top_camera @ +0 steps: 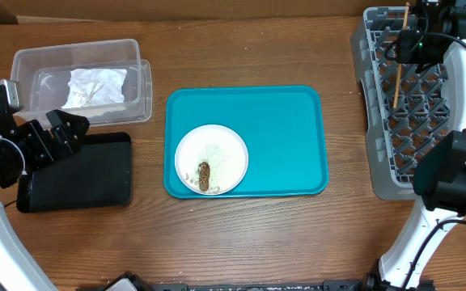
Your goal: Sort waste into correct bins and load items into the dishwasher
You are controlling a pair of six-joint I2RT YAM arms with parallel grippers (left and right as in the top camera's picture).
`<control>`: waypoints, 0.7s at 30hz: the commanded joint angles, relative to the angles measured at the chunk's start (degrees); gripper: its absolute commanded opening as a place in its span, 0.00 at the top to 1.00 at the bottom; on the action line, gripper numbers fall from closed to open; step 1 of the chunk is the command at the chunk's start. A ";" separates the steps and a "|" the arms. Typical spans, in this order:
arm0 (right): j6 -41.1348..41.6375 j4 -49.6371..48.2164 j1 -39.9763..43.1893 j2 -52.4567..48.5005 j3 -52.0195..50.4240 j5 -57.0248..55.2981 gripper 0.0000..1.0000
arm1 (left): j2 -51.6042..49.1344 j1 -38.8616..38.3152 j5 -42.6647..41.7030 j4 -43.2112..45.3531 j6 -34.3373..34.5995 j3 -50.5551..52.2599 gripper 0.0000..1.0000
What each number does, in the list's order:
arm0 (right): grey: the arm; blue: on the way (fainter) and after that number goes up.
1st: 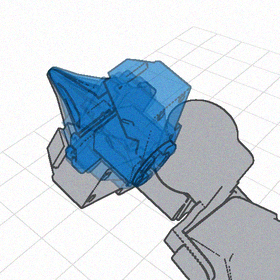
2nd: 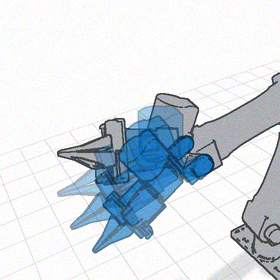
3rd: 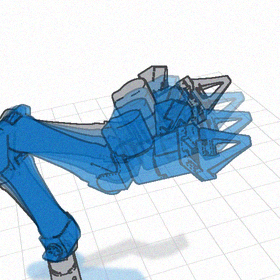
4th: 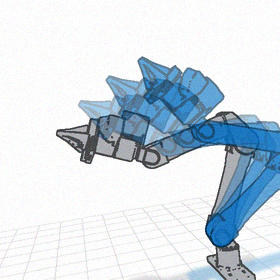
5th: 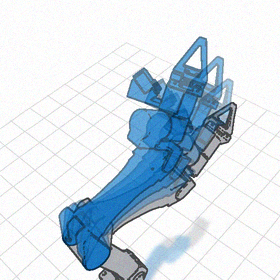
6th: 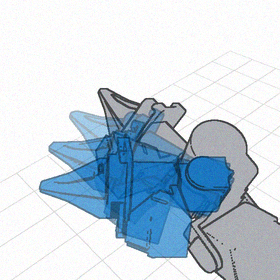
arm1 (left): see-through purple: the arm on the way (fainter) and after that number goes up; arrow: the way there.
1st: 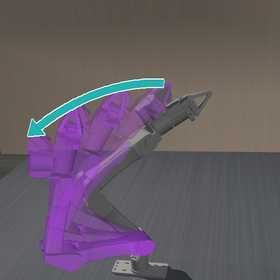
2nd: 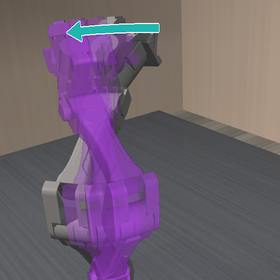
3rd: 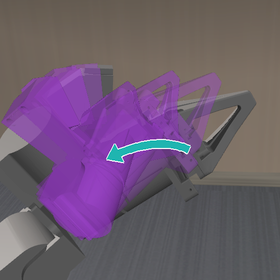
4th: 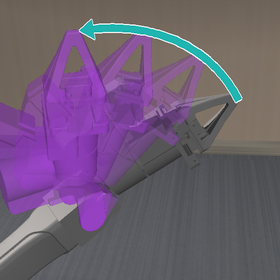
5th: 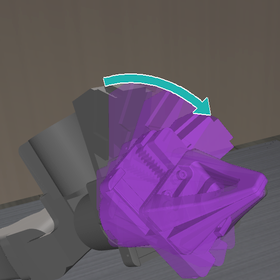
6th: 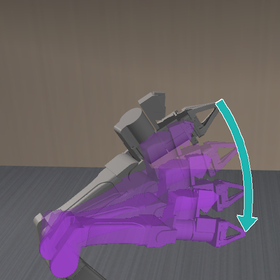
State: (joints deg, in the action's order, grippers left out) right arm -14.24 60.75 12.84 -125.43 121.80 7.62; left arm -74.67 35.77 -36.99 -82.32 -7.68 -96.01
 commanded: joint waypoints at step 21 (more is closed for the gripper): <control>15.15 18.84 -4.15 6.43 8.04 45.11 0.00 | 0.09 0.22 0.00 0.04 -0.92 -0.37 0.00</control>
State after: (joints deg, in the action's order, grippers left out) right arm -1.61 75.90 8.93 -124.42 126.98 24.73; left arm -74.67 35.77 -36.99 -82.30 -7.68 -96.03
